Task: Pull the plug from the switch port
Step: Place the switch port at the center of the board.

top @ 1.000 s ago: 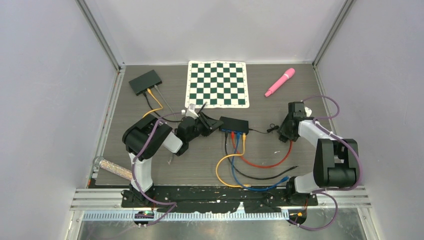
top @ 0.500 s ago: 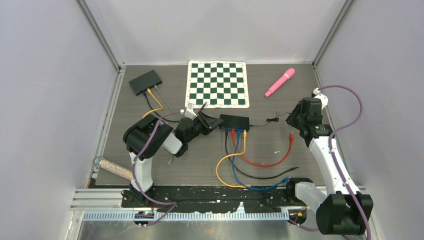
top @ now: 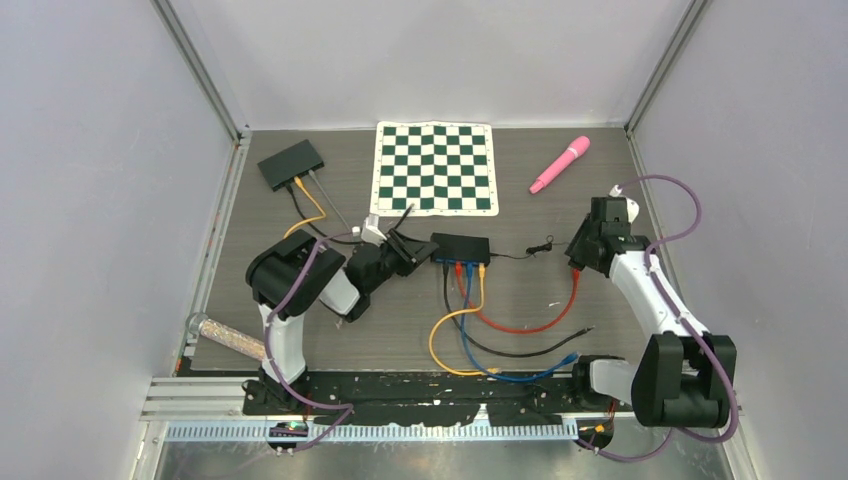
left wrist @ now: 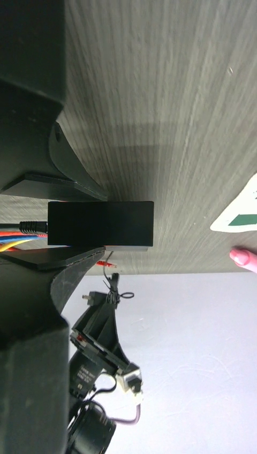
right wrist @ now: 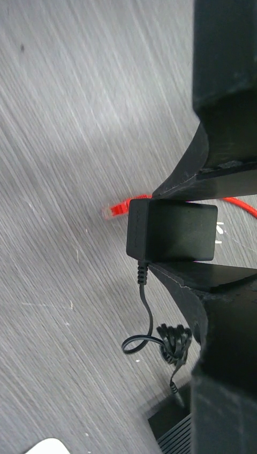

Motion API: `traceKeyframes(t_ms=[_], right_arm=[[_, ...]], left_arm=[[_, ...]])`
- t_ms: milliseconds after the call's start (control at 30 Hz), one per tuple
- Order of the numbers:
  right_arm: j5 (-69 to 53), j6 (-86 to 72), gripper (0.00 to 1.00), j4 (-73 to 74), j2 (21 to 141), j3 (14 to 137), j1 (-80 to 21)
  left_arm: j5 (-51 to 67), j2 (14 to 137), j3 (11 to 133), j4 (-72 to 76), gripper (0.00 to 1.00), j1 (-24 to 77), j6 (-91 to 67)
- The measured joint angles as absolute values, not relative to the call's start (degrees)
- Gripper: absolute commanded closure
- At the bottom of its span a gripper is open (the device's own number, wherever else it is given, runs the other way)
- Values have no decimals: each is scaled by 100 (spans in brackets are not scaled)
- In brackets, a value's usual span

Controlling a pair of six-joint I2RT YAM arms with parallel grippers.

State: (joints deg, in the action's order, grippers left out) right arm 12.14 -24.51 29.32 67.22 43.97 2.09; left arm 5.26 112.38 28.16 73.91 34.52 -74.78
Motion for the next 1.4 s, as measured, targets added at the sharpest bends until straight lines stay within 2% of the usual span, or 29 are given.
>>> traceKeyframes(t_ms=[233,467,800,1067,1200,1400], right_arm=[[285,-2231,71,2681,7511,4397,-158],[126,-2128,67,2506,7760,4171,-502],[703,-2143,49,2493,8307,4517,-502],[788,-2130,53,2480,8071,4512,-502],[773,-2121,45,2436,7708,4331,-502],[626,-2119,32,2392,7699,4213,-502]], left_arm=[[757,11461,3201,7679,83,3450,-7605],[937,11459,3282,7822,83,3461,-7607],[696,11459,3221,7863,78,3612,-7732],[257,11459,3020,7885,73,3706,-7743],[134,11459,3044,7889,66,3708,-7741],[132,11461,3319,7907,65,3708,-7721]])
